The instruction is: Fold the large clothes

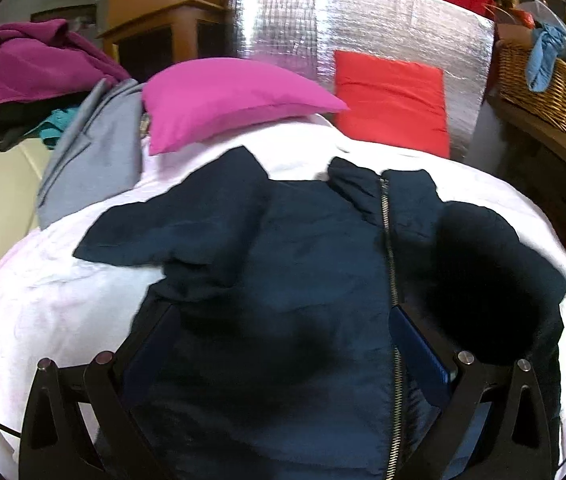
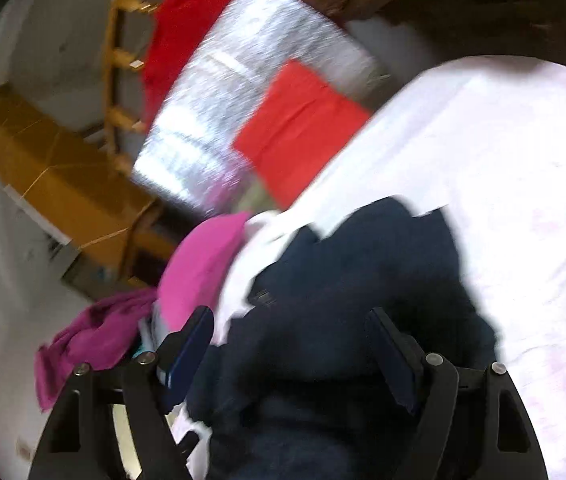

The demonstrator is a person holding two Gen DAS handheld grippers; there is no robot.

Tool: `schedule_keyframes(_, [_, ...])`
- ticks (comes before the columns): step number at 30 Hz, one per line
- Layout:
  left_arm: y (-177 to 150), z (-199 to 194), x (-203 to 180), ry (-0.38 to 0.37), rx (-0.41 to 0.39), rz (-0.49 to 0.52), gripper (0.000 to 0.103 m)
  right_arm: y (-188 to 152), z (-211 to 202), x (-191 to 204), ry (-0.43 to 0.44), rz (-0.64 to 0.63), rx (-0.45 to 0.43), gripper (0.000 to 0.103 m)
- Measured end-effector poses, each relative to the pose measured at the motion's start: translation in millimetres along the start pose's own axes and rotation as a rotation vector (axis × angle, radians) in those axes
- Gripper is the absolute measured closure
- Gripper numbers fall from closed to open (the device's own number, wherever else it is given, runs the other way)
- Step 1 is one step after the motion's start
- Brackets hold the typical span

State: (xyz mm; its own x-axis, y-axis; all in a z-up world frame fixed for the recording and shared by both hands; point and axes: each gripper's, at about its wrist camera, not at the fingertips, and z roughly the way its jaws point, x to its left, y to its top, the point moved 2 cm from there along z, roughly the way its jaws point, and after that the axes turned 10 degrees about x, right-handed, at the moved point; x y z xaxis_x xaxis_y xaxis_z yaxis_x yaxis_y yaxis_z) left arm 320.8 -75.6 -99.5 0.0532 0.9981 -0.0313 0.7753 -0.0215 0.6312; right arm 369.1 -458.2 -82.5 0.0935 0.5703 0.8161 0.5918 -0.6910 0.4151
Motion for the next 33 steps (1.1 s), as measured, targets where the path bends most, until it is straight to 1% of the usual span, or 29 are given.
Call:
schedule_keyframes(4, [0.5,3.8,-15.4,0.003,-0.008,0.033,0.0,12.3,-0.3,-21.1,0.043,0.102,0.008,0.021])
schedule_keyframes(6, [0.6,4.3,-21.8,0.0,-0.019,0.055,0.0,14.0,4.0,-27.6,0.022,0.144,0.015,0.021])
schedule_keyframes(8, [-0.5,1.9,-32.1,-0.024,-0.033,0.088,0.0,14.1,7.5,-36.2,0.002,0.171,0.023,0.021])
schedule_keyframes(10, [-2.9,0.4,-43.2,-0.04,-0.042,0.13,0.0,14.7,12.7,-41.9,-0.05,0.192,0.035,0.021])
schedule_keyframes(12, [-7.3,-0.1,-56.6,-0.046,-0.052,0.182,0.0,15.0,13.9,-48.5,-0.119,0.185,0.042,0.021])
schedule_keyframes(13, [-10.2,0.5,-65.2,-0.051,-0.052,0.215,0.0,15.3,16.5,-49.4,-0.165,0.175,0.051,0.021])
schedule_keyframes(14, [-13.0,2.7,-73.6,-0.058,-0.043,0.247,0.0,15.3,18.9,-49.7,-0.194,0.168,0.057,0.021])
schedule_keyframes(16, [-18.0,8.1,-85.8,-0.056,-0.024,0.293,0.0,14.1,23.7,-52.3,-0.224,0.163,0.071,0.021])
schedule_keyframes(18, [-22.5,13.2,-96.1,-0.045,-0.018,0.324,0.0,14.2,25.4,-51.2,-0.22,0.169,0.072,0.021])
schedule_keyframes(20, [-25.7,14.7,-101.2,-0.025,-0.019,0.342,0.0,15.6,20.4,-39.6,-0.198,0.125,0.06,0.023])
schedule_keyframes(22, [-27.0,15.7,-101.6,-0.019,-0.019,0.35,0.0,15.4,13.1,-23.8,-0.148,0.057,0.043,0.023])
schedule_keyframes(24, [-27.3,17.3,-100.5,-0.02,-0.014,0.346,0.0,16.0,11.5,-13.5,-0.076,0.01,0.044,0.023])
schedule_keyframes(25, [-27.1,19.0,-99.7,-0.021,-0.011,0.346,0.0,16.5,16.0,-11.0,-0.021,0.006,0.071,0.023])
schedule_keyframes(27, [-27.3,21.3,-99.9,-0.018,-0.008,0.345,0.0,14.3,27.5,-15.9,0.041,0.046,0.124,0.023])
schedule_keyframes(30, [-26.2,23.9,-100.1,-0.015,-0.008,0.346,0.0,11.8,47.1,-27.8,0.08,0.123,0.179,0.023])
schedule_keyframes(33, [-25.8,25.8,-100.2,-0.016,-0.008,0.35,0.0,7.0,70.2,-37.2,0.173,0.203,0.262,0.023])
